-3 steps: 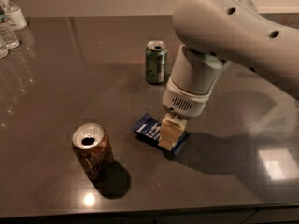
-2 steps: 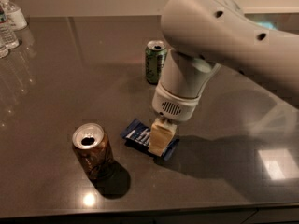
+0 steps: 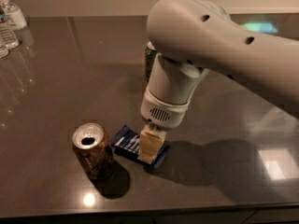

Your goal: Move rxbar blueberry near orange can

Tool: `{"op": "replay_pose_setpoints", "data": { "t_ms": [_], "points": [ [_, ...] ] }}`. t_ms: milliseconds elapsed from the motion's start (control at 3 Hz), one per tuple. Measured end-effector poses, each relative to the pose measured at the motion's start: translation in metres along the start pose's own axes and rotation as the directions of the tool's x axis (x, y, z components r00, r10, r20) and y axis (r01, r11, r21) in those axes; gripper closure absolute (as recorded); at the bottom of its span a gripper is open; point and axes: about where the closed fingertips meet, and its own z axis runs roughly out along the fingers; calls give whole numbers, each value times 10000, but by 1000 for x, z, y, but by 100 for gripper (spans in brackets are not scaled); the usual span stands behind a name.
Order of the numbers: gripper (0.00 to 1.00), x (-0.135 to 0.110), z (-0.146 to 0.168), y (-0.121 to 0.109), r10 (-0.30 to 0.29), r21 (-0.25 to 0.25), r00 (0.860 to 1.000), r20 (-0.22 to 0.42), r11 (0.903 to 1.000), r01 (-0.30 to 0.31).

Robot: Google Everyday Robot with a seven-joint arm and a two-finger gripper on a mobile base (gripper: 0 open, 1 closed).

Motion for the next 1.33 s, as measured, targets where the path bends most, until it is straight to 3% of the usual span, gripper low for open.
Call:
{"op": "replay_pose_setpoints", "data": {
  "t_ms": [667,1000,1333],
  "points": [
    [14,-1,-1,4,-129,83,9998,119,9999,128],
    [0,-2,-1,5,-147,122,9998,138,9998,145],
    [0,-2,-1,5,-147,122,9998,138,9998,145]
  ]
}}
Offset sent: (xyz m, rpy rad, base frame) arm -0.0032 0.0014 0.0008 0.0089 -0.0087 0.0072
